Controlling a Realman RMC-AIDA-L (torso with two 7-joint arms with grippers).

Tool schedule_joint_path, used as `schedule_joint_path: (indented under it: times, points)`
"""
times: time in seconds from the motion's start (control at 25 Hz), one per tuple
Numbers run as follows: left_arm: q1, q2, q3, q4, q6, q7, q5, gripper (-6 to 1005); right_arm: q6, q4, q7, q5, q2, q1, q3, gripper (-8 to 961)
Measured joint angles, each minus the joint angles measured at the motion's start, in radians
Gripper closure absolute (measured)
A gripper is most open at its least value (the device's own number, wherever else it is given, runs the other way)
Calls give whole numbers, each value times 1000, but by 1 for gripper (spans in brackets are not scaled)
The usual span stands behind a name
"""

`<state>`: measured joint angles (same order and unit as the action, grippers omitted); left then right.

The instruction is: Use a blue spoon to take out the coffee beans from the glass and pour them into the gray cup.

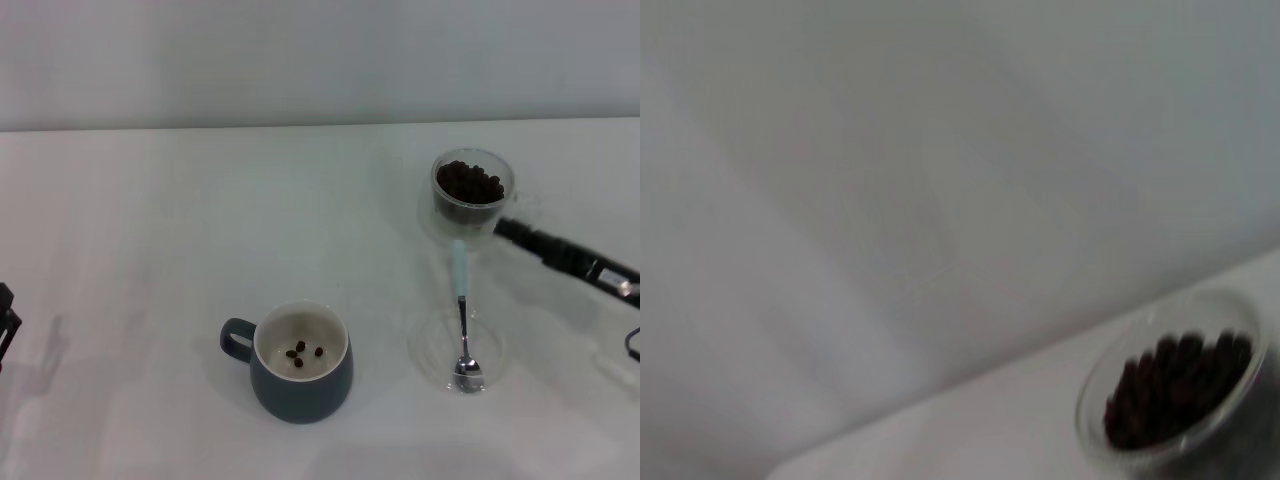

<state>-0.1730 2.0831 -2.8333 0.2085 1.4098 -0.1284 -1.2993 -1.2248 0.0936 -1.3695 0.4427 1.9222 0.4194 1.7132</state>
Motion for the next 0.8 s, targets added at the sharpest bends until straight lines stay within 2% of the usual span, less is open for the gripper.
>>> schedule_joint_path:
  times: [0.12,0.2,0.24,0.36,0.44,0.56,0.8]
  points:
    - [1,0,0,-1,0,0,0,120,-12,7,91,-1,0,-17,-112,596]
    - [1,0,0,-2,0,0,0,119,-13,26,206,-2,10,-40,-203,587]
    - [1,0,0,-2,0,0,0,119,-12,38,284,-1,19,-53,-251,583]
    - [0,0,0,-1,0,0,0,119,-9,66,617,-2,69,-85,-419,570]
    - [-2,0,0,-1,0,0,0,120,-21,41,842,-3,92,-84,-520,561]
    - [-7,0,0,1,0,0,0,120,-23,-3,1013,-14,94,-68,-565,548]
    - [-9,0,0,-4,-3,0,0,120,-4,-20,1061,-62,94,-64,-568,530]
